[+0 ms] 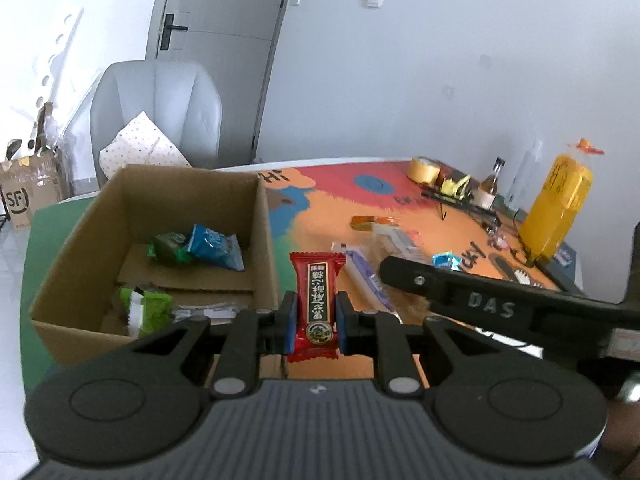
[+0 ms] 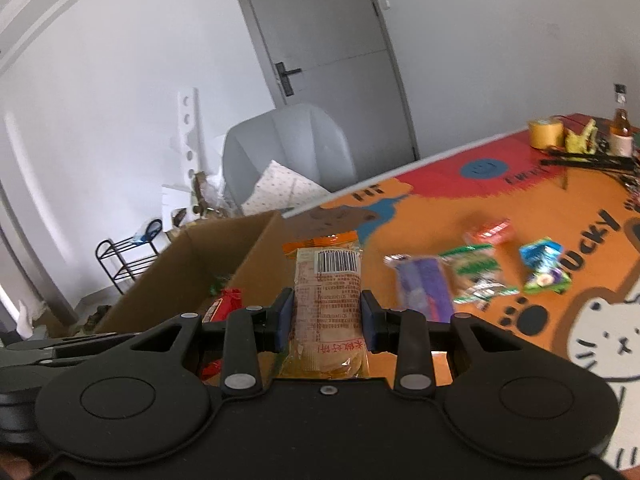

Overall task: Organize snacks
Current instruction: 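Carry both snacks over the box and open both tools to drop them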

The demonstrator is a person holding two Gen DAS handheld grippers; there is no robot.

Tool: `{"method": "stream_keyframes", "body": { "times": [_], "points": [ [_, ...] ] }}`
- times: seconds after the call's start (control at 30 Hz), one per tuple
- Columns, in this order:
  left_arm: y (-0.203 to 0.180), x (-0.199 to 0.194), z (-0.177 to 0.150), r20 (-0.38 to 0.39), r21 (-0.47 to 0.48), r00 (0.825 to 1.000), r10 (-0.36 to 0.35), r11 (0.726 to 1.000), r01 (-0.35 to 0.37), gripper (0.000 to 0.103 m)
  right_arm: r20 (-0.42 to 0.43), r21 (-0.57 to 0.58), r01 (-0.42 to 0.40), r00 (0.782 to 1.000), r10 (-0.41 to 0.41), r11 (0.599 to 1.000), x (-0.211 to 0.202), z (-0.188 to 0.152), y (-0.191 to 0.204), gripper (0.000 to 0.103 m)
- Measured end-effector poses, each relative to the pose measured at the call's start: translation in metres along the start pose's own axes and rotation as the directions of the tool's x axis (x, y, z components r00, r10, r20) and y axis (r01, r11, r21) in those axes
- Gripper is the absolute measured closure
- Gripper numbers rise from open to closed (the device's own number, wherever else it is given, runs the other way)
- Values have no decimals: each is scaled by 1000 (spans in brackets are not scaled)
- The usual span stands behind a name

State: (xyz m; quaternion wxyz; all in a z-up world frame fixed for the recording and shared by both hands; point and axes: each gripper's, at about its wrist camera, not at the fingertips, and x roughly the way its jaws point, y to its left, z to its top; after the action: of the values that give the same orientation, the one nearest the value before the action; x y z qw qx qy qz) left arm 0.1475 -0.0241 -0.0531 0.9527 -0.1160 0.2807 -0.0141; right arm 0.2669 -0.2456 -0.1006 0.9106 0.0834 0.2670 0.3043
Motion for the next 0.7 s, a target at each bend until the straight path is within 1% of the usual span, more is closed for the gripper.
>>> {"method": "stream_keyframes", "body": {
  "times": [0.1,0.17,0.3,0.4,0.7],
  "points": [
    [6,-9,6,28,-1,1000,13,1000,-13,85,9,-12,-17,1000,17,1000,3,4,11,70],
    [11,-13,10,39,-17,999,8,1000,-8,85,12,-23,-27,1000,27,999,5,6,18,70],
    [24,-22,15,64,-33,998,21,999,-19,85,12,-35,-42,999,43,998,11,9,28,70],
    [35,-24,19,79,-49,996,49,998,-46,85,8,-42,-53,999,54,998,15,11,35,70],
    [72,-19,28,80,-115,989,127,986,-117,84,4,-52,-78,997,79,996,27,17,51,70]
  ]
}}
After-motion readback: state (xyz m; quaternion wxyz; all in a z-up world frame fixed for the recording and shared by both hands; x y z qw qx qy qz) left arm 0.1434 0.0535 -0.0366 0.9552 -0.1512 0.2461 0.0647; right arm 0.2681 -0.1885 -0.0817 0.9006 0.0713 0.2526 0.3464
